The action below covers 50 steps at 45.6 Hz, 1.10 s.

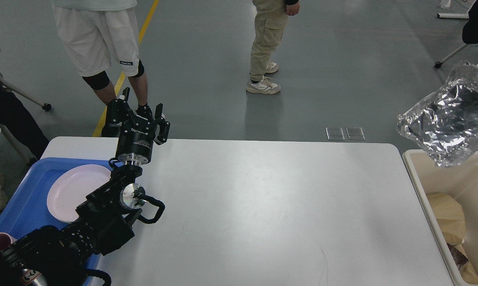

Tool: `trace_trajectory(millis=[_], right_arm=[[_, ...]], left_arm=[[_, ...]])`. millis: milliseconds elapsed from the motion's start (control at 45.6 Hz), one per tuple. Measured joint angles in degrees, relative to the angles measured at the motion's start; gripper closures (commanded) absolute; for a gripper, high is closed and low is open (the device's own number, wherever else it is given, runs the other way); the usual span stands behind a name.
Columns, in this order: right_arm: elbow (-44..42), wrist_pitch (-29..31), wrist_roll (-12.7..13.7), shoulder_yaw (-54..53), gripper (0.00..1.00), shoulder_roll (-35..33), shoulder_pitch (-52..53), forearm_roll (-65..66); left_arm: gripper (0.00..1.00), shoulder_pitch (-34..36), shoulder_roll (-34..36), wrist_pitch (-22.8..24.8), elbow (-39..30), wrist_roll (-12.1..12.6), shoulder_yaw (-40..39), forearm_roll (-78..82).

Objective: Tidy desktop
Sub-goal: 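Release the silver foil into the white bin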

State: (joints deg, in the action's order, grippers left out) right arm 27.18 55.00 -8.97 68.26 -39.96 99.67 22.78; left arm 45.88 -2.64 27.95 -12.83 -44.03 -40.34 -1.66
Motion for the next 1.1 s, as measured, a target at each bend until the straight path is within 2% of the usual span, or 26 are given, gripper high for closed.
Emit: trace_trajectory(millis=[66, 175, 263, 438, 526, 679, 986, 1008, 1052, 1096], right_arm=[[-1.1, -0.6, -0.1, 0.3, 1.0, 0.0, -2.7, -0.1], [-3.2, -8.5, -0.1, 0.3, 1.0, -0.2, -8.5, -0.2], [-3.8, -18.3, -0.1, 0.0, 1.0, -0.4, -13.5, -0.3], [-4.8, -41.4, -0.1, -1.8, 1.0, -0.5, -26.0, -2.7], [-5.5, -49.6, -0.4, -4.8, 1.0, -0.2, -32.7, -7.2], [-6.9, -54.4, -0.6, -9.8, 1.0, 0.2, -39.7, -11.8], [-11.6, -55.0, -0.6, -14.3, 1.0, 1.0, -46.7, -12.5], [-11.9, -55.0, -0.6, -14.7, 0.9, 1.1, -47.3, -12.5], [-12.4, -55.0, -0.6, -15.1, 0.57, 1.1, -48.1, -12.5], [-12.9, -55.0, -0.6, -15.3, 0.32, 1.1, -48.8, -12.5]], left_arm=[[0.03, 0.0, 0.0, 0.0, 0.0, 0.0, 0.0, 0.0], [0.03, 0.0, 0.0, 0.0, 0.0, 0.0, 0.0, 0.0], [0.03, 0.0, 0.0, 0.0, 0.0, 0.0, 0.0, 0.0], [0.03, 0.0, 0.0, 0.0, 0.0, 0.0, 0.0, 0.0], [0.03, 0.0, 0.0, 0.0, 0.0, 0.0, 0.0, 0.0], [0.03, 0.0, 0.0, 0.0, 0.0, 0.0, 0.0, 0.0], [0.03, 0.0, 0.0, 0.0, 0.0, 0.0, 0.0, 0.0], [0.03, 0.0, 0.0, 0.0, 0.0, 0.0, 0.0, 0.0], [0.03, 0.0, 0.0, 0.0, 0.0, 0.0, 0.0, 0.0], [0.03, 0.0, 0.0, 0.0, 0.0, 0.0, 0.0, 0.0]])
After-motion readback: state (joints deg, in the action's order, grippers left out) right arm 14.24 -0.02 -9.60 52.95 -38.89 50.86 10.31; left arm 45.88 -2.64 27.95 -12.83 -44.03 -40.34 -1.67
